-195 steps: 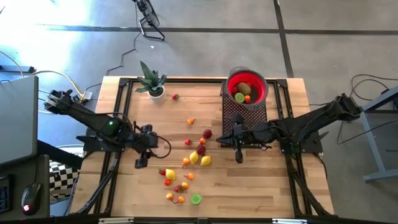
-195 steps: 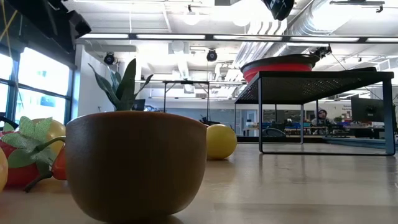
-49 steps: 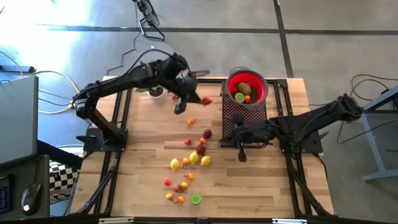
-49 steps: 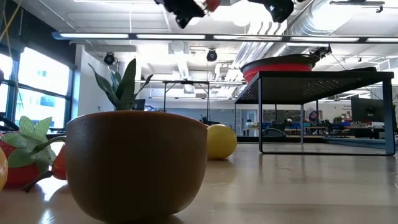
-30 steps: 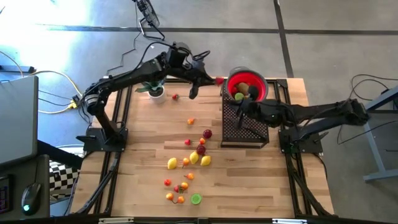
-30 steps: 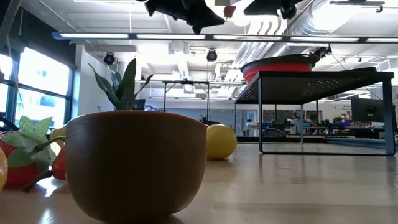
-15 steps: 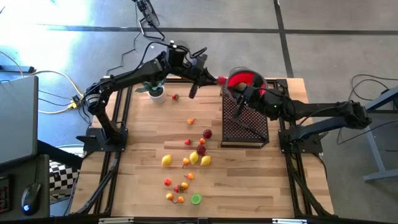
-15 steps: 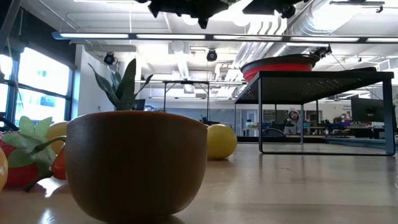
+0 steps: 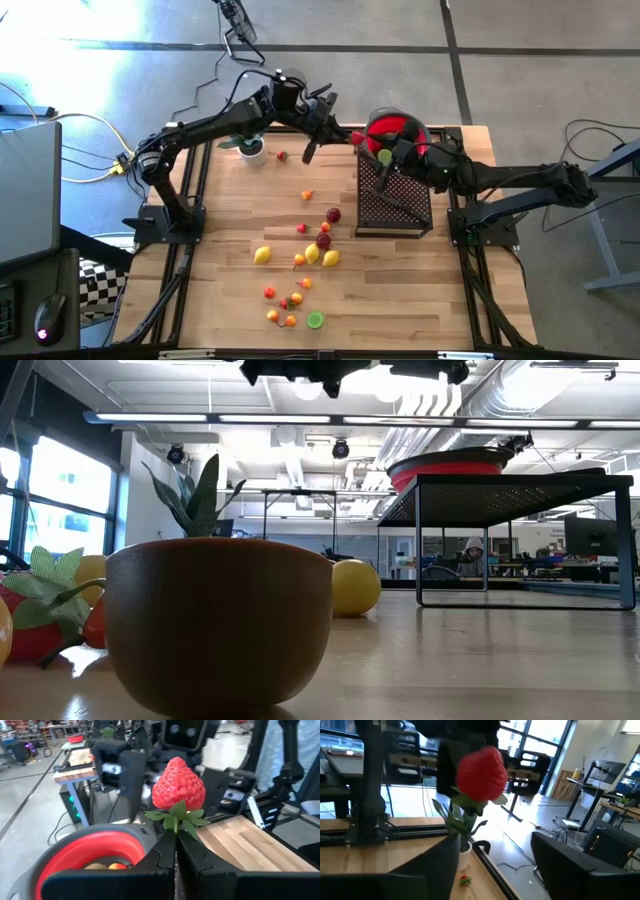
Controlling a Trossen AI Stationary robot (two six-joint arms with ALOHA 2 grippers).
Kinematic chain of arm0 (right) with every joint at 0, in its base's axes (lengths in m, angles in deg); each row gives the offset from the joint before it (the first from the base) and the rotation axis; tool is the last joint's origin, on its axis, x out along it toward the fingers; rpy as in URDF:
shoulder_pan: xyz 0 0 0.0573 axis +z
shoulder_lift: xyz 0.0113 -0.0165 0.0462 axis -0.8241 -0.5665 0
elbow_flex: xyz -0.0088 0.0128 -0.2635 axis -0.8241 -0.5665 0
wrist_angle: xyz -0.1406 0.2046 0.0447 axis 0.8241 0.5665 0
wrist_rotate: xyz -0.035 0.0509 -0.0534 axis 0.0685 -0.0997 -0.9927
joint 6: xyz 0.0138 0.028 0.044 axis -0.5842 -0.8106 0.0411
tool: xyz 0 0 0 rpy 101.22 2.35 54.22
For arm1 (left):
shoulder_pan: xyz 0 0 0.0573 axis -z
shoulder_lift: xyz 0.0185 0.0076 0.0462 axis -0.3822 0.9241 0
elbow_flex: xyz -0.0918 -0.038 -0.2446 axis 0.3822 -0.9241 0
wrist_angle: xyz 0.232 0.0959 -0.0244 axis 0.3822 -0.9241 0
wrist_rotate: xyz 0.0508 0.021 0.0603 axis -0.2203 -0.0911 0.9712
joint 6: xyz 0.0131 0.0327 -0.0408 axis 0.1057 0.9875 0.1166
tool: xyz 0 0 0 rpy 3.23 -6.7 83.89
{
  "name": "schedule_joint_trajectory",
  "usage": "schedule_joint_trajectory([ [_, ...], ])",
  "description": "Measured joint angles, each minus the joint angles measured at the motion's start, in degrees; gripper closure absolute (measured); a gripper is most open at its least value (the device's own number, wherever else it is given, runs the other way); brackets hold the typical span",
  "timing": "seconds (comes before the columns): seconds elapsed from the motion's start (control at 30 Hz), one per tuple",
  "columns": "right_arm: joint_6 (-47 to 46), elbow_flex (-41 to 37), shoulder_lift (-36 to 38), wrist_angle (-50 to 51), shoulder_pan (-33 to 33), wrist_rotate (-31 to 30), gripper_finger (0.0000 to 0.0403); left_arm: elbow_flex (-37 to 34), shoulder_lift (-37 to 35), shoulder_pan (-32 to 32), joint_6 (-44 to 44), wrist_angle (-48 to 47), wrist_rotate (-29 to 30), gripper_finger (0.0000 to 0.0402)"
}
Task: Pick & Place Fruit
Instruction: Put the strawberry into the strainer bowl on the shelf
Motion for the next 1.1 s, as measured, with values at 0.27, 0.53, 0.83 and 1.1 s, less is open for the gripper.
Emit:
schedule_joint_trajectory([
  [0.27,-0.37,0.0,-0.06,-1.12,0.03,4.84,0.0122,-0.09,0.91,2.61,0.44,-0.26,0.93,0.0401],
  [0.53,-0.19,0.0,-0.06,-2.03,0.03,6.24,0.0141,-0.04,1.74,2.88,0.37,-0.28,2.69,0.0401],
  [0.83,-0.17,0.0,-0.06,-2.45,0.01,7.53,0.0173,-0.07,1.88,2.86,0.04,-1.44,6.11,0.0401],
  [1.1,-0.15,0.0,-0.06,-2.45,0.01,7.24,0.0214,-0.07,1.88,2.86,0.02,-1.41,6.09,0.0401],
])
